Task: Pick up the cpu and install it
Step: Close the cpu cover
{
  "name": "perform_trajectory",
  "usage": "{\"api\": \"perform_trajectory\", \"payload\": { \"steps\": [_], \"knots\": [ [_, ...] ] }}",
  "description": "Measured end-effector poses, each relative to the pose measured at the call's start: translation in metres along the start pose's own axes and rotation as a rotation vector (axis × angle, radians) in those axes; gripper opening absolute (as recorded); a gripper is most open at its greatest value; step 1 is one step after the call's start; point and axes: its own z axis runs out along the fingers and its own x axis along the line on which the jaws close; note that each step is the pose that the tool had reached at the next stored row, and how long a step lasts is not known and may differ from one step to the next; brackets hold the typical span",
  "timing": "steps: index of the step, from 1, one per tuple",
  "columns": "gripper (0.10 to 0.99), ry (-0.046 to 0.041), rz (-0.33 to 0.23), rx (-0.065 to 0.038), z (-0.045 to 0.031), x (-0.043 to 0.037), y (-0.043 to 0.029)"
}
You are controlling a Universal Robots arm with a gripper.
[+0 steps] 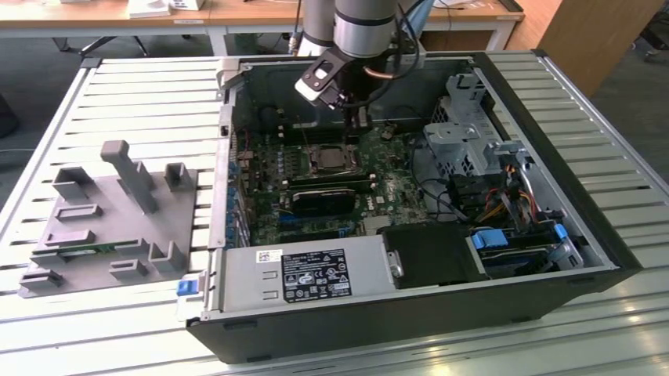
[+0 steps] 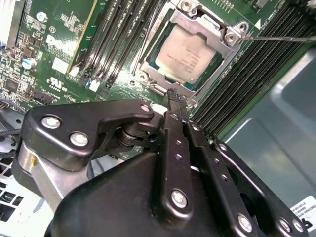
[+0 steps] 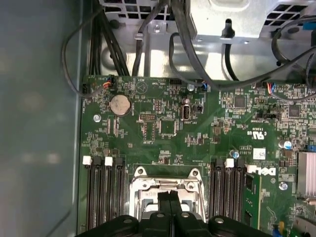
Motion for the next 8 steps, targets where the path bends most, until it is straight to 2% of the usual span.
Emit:
{"api": "perform_trajectory", "payload": {
  "steps": [4,8],
  "knots": [
    [0.106,0.0002,0.0,0.0,0.0015,0.0,-0.0036],
    [0.106,0.0002,0.0,0.005,0.0051,-0.0001,-0.0069]
  ]
}}
